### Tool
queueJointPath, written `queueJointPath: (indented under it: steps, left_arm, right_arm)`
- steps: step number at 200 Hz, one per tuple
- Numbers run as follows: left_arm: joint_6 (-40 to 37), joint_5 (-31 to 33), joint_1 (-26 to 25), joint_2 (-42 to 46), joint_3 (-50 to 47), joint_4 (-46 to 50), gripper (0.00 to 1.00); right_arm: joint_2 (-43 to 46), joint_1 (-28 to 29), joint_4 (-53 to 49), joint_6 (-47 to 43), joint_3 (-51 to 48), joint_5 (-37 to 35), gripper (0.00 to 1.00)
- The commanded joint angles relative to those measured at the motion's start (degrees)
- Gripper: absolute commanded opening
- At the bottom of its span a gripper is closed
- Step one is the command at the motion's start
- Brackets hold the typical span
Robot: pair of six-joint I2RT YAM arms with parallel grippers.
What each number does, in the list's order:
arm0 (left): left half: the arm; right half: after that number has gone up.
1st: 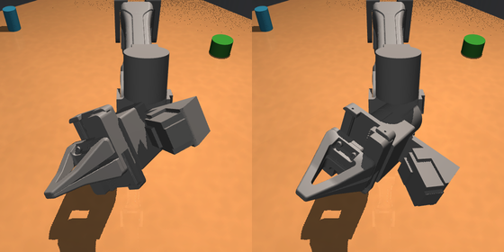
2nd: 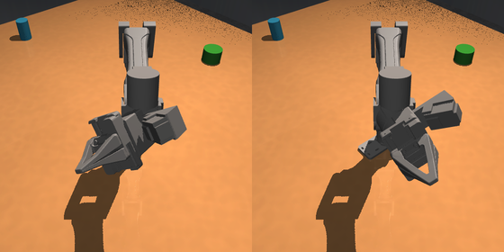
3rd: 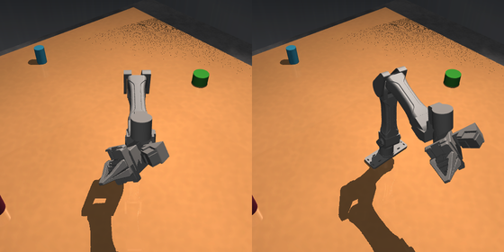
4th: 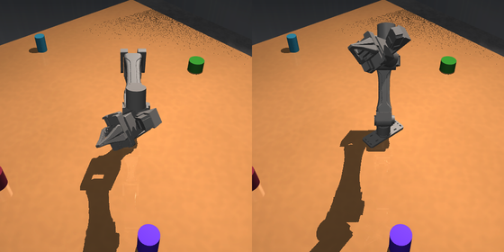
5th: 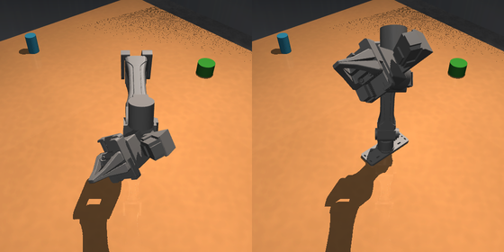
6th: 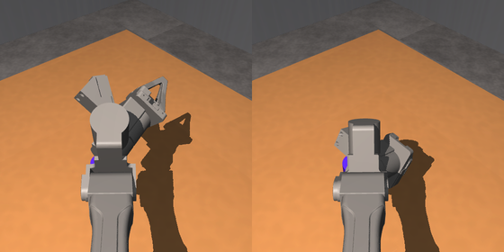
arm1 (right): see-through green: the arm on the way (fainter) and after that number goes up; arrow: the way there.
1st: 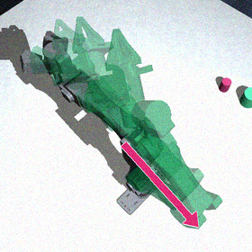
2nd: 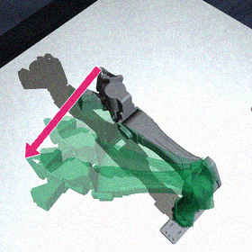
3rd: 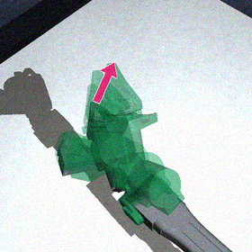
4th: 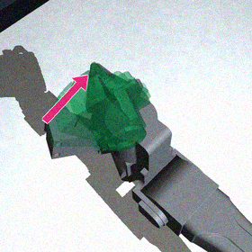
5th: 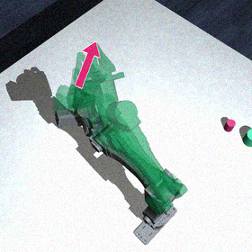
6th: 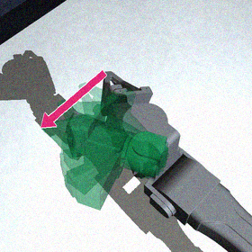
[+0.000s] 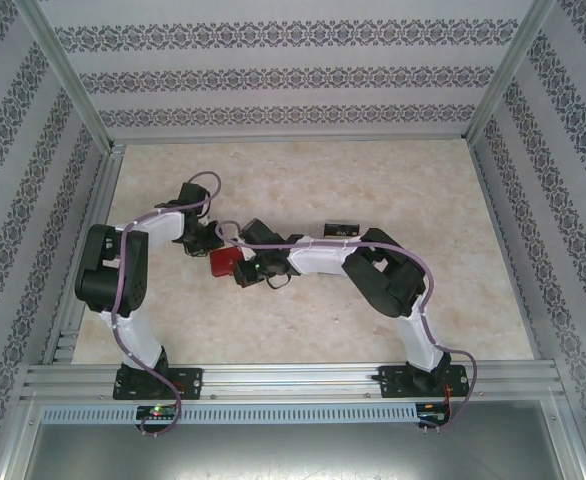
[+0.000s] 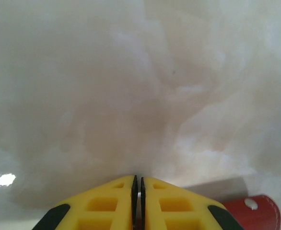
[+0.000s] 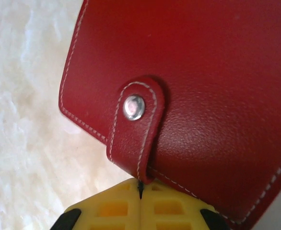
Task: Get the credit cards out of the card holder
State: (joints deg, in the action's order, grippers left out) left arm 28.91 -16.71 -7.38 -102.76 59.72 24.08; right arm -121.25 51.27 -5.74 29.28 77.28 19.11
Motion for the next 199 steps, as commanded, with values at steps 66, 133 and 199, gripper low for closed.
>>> queueJointPath:
  steps: [66, 133, 199]
  left_arm:
    - [10.80, -1.71, -7.31, 15.12, -16.65, 0.77, 0.16]
    - [13.37, 2.84, -7.28, 24.99, -16.32, 4.85, 0.33]
    - [13.57, 12.50, -2.18, 41.32, -13.73, 16.00, 0.93]
  right_arm:
    - [5.20, -6.67, -2.90, -2.38, -2.34, -3.16, 0.11]
    - [11.46, -6.09, -8.28, 1.40, -1.74, -7.10, 0.32]
    - [6.92, 1.38, -26.40, 1.91, 13.95, -21.24, 0.39]
